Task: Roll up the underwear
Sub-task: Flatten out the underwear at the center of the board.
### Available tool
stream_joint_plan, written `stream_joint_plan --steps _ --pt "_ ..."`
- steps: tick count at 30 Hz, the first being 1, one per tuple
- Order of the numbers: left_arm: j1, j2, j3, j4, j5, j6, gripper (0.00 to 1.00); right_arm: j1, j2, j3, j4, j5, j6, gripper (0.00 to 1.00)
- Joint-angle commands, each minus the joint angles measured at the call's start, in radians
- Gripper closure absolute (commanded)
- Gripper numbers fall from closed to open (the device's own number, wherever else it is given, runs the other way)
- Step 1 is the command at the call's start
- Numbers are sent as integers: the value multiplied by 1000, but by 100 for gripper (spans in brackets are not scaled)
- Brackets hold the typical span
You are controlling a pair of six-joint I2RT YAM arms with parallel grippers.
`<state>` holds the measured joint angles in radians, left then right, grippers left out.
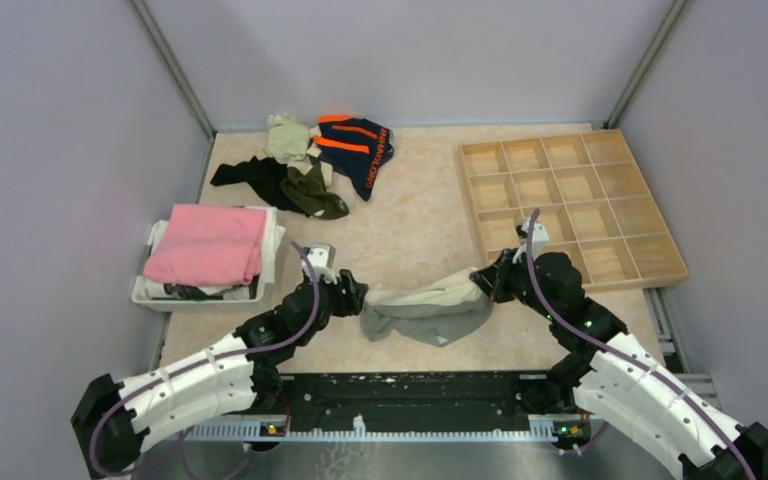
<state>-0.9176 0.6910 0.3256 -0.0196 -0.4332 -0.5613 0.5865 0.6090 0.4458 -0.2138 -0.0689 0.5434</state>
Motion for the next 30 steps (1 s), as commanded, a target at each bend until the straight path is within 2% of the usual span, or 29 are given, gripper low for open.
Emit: stream_joint_plan --steps 1,6,15,19,25,30 --pt "1 120 -4 25 48 -74 35 -4 6 8 18 18 3 100" --pt "25 201 -33 122 59 -132 29 -5 28 6 -4 41 1 100" --pt "129 343 7 161 189 -146 43 -4 34 2 -9 42 -7 100" --pt "138 341 -26 185 237 -166 44 -5 34 -2 -5 44 -8 100" --pt "145 326 -55 237 291 -186 39 -5 48 -5 8 36 -8 100" --pt "146 347 -47 251 312 -178 47 -4 54 -6 13 34 -8 100"
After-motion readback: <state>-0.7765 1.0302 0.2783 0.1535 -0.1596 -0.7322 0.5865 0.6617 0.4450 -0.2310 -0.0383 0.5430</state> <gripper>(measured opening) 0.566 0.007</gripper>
